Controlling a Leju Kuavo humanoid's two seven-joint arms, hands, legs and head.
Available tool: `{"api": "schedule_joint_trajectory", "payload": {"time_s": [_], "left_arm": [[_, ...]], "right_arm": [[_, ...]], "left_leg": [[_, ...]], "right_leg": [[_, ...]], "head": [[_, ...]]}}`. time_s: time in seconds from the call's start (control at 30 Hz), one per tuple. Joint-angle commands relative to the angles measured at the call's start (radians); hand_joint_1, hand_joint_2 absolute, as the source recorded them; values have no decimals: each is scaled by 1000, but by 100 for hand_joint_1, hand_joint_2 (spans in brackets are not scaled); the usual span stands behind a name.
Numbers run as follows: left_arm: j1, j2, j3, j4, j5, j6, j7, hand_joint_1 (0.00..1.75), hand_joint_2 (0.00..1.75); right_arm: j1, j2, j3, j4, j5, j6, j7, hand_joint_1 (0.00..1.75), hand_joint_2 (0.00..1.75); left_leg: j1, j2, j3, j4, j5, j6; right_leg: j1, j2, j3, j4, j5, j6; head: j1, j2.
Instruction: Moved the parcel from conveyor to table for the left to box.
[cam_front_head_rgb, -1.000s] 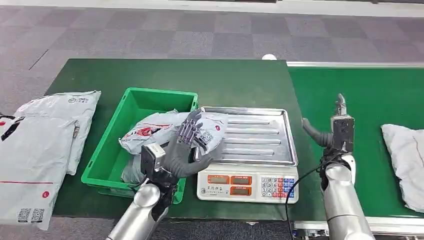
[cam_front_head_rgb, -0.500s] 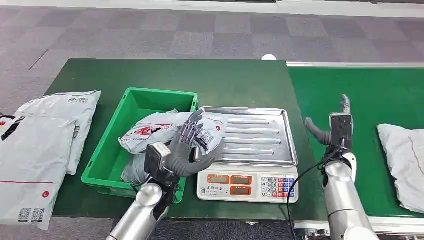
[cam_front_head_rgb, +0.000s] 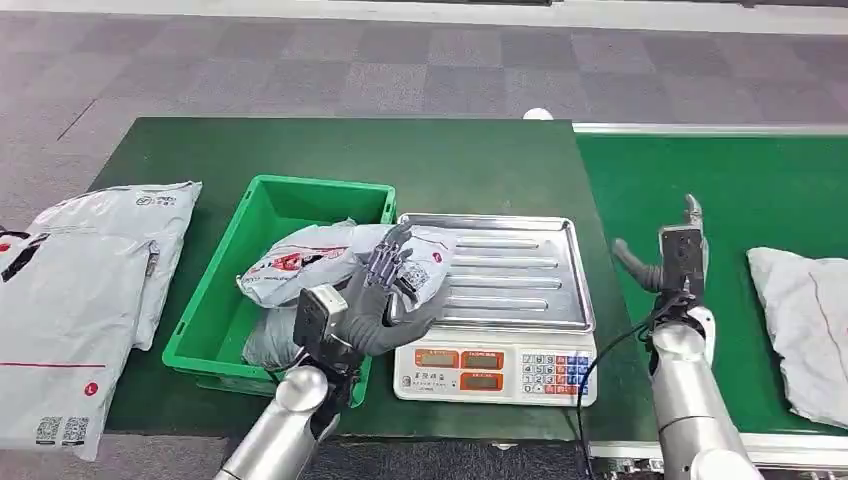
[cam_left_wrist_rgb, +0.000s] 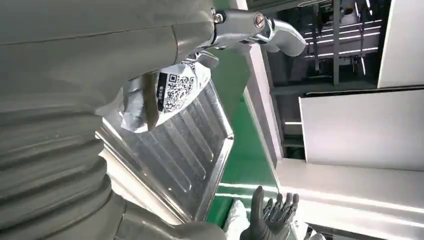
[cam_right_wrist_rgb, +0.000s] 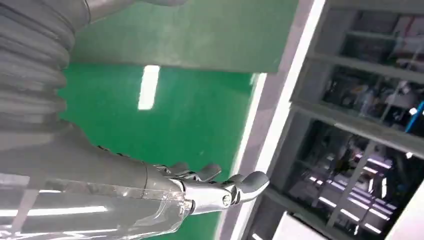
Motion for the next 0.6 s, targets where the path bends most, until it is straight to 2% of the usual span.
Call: {"api": "schedule_joint_trajectory", "payload": {"time_s": [0.03,0.13,0.27,0.33,0.57,0.6], "left_arm": [[-66,23,-63,78,-7,-21,2,0,175],[-73,21,-64,86,-8,-23,1,0,175],[-72,25,-63,80,-7,-25,1,0,175],[-68,33,-61,66,-4,-23,3,0,175],[-58,36,-58,45,-1,-21,10,0,175],[-53,36,-55,38,0,-19,15,0,175]], "right_arm": [[-87,-57,-118,241,34,-79,3,0,175],[-93,-73,-123,270,92,-160,33,0,175],[-108,-117,-148,355,144,-206,86,0,175],[-126,-158,-147,450,216,-269,186,0,175],[-139,-175,-144,500,264,-304,235,0,175],[-119,-191,-147,467,441,-314,395,0,175]], "left_leg": [[1,-2,0,-1,1,0],[0,-1,1,-1,1,-1],[1,-2,0,-1,1,-1],[0,-2,1,-1,0,0],[0,1,0,0,0,0],[1,2,0,-1,0,-1]], "right_leg": [[1,-1,2,-2,1,-1],[0,0,1,-1,1,-1],[1,-1,1,-1,1,-1],[1,-1,2,-1,1,-1],[0,1,1,-1,1,-1],[1,3,1,-2,2,-1]], "head": [[0,0],[0,0],[0,0],[0,0],[0,0],[0,0]]}}
